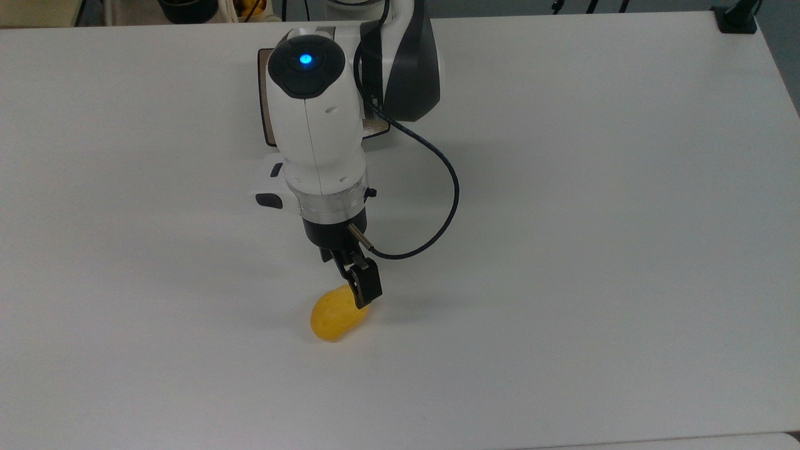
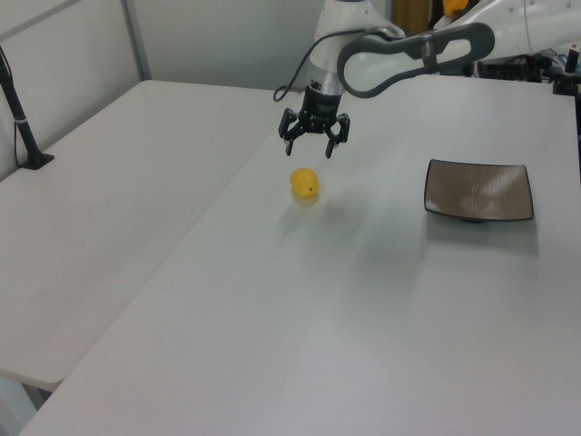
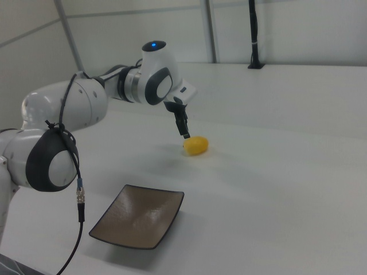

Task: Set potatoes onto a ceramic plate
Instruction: 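Close the gripper around the yellow potato and lift it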

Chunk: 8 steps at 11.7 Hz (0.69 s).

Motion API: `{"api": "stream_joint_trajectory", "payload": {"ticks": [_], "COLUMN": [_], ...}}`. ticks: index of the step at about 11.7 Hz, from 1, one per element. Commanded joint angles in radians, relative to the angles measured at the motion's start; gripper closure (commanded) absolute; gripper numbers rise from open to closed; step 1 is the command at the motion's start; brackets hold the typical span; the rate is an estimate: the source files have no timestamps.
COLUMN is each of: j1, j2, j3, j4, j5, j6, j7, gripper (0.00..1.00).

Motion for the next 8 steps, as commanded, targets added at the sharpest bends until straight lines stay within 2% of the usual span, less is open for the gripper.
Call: {"api": "stream_joint_trajectory", "payload": {"ticks": [1,6,8], "j1": [0.011,0.011,0.015], "j2": [0.062,0.116,0.127], "j3": [-0.018,-0.038,-0.035], "j4": [0.037,0.034,0.034], "j5": [0.008,-0.007,-0.041], "j6": [0.057,0.172,0.183], "j7": [0.016,0.014,0.014], "gripper": [0.0,0.0,0.0]}}
